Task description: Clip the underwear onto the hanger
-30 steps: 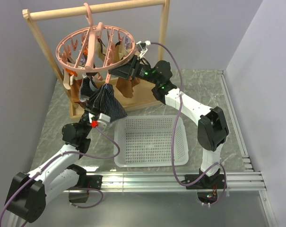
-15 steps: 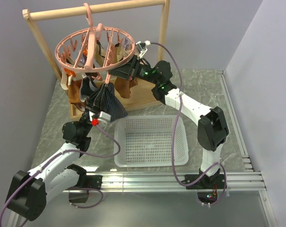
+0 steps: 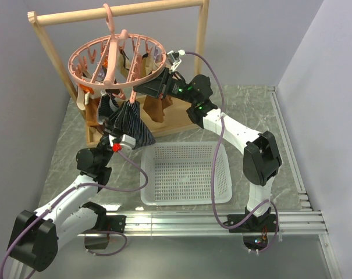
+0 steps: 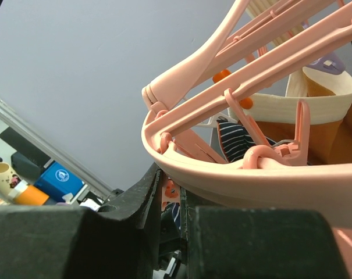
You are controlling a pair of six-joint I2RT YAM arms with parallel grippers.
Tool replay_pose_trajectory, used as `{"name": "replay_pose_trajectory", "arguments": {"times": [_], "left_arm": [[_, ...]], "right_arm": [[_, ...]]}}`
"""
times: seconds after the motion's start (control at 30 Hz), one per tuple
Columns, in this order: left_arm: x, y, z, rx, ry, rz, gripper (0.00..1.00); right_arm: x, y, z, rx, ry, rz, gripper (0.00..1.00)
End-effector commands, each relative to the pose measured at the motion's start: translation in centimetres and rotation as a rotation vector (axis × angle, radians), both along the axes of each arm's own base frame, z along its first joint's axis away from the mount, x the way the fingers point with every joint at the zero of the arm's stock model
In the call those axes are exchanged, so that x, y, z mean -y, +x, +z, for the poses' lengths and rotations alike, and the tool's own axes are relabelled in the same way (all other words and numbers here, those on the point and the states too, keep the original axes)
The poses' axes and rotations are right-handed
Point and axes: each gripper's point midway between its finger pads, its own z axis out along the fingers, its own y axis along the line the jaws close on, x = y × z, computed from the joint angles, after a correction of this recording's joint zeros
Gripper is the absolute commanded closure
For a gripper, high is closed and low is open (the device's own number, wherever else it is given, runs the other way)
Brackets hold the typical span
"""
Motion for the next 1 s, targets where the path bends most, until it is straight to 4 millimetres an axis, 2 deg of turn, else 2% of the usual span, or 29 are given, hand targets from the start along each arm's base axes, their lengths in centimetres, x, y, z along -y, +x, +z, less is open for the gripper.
{"name": "replay_pose_trajectory", "arguments": {"times": [0.0,0.77,0.83,0.87,0.97], "left_arm": [[-0.6,-0.2,2.3,0.043,-0.039,0.012,0.99],[0.1,0.1,3.5,0.057,-0.030,-0.016,0.99],[0.1,0.1,3.4,0.056,-0.029,-0.018,1.00],[0.1,0.1,3.4,0.056,-0.026,-0.016,1.00],[0.1,0.1,3.4,0.056,-0.025,-0.017,1.00]], "right_arm": [[0.4,-2.5,2.2,0.094,0.035,0.068,1.00],[-0.2,-2.4,1.5,0.080,0.017,0.082,0.99],[-0.2,-2.4,1.6,0.077,0.019,0.080,0.91],[-0.2,-2.4,1.5,0.076,0.018,0.081,0.80],[-0.3,-2.4,1.5,0.074,0.016,0.083,0.66]]}}
